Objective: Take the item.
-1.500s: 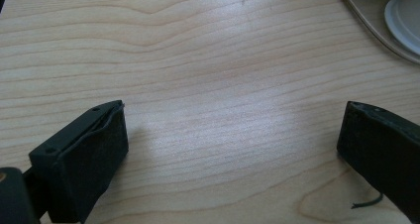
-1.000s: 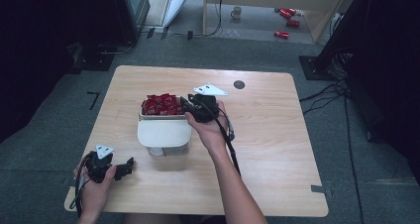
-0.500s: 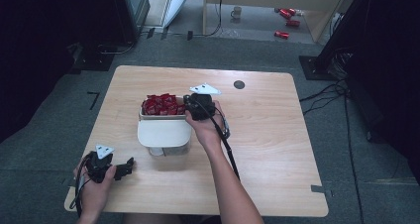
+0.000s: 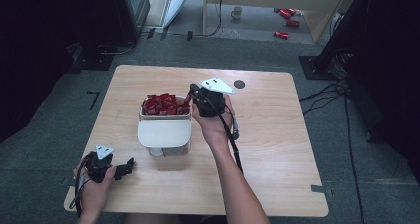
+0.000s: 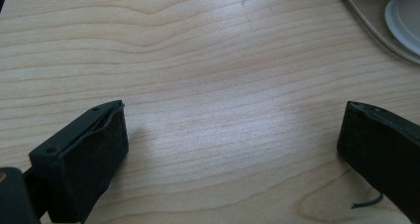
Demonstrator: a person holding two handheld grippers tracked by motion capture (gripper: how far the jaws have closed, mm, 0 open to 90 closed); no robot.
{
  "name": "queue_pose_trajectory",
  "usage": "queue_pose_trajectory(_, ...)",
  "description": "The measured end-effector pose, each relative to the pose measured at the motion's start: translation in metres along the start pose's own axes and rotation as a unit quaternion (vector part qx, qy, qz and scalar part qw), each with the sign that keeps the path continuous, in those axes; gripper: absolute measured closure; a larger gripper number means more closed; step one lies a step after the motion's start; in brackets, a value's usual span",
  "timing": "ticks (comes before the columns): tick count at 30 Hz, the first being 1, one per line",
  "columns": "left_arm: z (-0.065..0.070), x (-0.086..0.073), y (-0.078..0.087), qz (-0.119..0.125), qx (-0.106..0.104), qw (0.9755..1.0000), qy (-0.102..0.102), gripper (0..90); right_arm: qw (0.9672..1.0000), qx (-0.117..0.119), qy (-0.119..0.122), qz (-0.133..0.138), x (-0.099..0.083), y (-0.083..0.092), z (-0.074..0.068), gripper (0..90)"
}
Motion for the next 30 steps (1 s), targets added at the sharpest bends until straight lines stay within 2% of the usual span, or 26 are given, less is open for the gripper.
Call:
queue_pose_trajectory(1, 0.000, 0.000, 0.000, 0.000, 0.000, 1.0000, 0.000, 0.0, 0.9999, -0.002, 0.003, 0.015, 0.008, 0.007, 0.001, 90.0)
queue_pose_trajectory(2, 0.000, 0.000, 0.000, 0.000, 0.000, 1.0000, 0.000, 0.0, 0.9999, -0.002, 0.003, 0.015, 0.008, 0.007, 0.001, 90.0)
queue_pose_trajectory(8, 0.000, 0.000, 0.000, -0.001, 0.000, 1.0000, 0.000, 0.0, 0.9977, -0.011, 0.008, 0.066, 0.034, 0.032, 0.006, 90.0)
queue_pose_trajectory(15, 0.000, 0.000, 0.000, 0.000, 0.000, 1.0000, 0.000, 0.0, 0.9963, -0.030, 0.013, 0.080, 0.045, 0.046, 0.018, 90.0)
queue_pose_trajectory(18, 0.000, 0.000, 0.000, 0.000, 0.000, 1.0000, 0.000, 0.0, 0.9959, -0.047, 0.023, 0.074, 0.038, 0.048, 0.027, 90.0)
queue_pose_trajectory(22, 0.000, 0.000, 0.000, 0.000, 0.000, 1.0000, 0.000, 0.0, 0.9961, -0.062, 0.028, 0.056, 0.017, 0.042, 0.039, 90.0)
queue_pose_trajectory(23, 0.000, 0.000, 0.000, 0.000, 0.000, 1.0000, 0.000, 0.0, 0.9961, -0.062, 0.028, 0.056, 0.017, 0.042, 0.039, 90.0)
queue_pose_trajectory(24, 0.000, 0.000, 0.000, 0.001, 0.000, 1.0000, 0.000, 0.0, 0.9962, -0.070, 0.025, 0.046, 0.005, 0.039, 0.045, 90.0)
queue_pose_trajectory(30, 0.000, 0.000, 0.000, 0.000, 0.000, 1.0000, 0.000, 0.0, 0.9959, -0.087, 0.020, 0.018, -0.030, 0.029, 0.060, 90.0)
Point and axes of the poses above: each handheld gripper's, and its own axes: y roughly backward along the jaws, x roughly out of its top, z roughly to its right, the point moved 1 cm from there along -y, roughly forward along the jaws, and after that the axes turned 8 degrees about z, right-handed, at the moved point
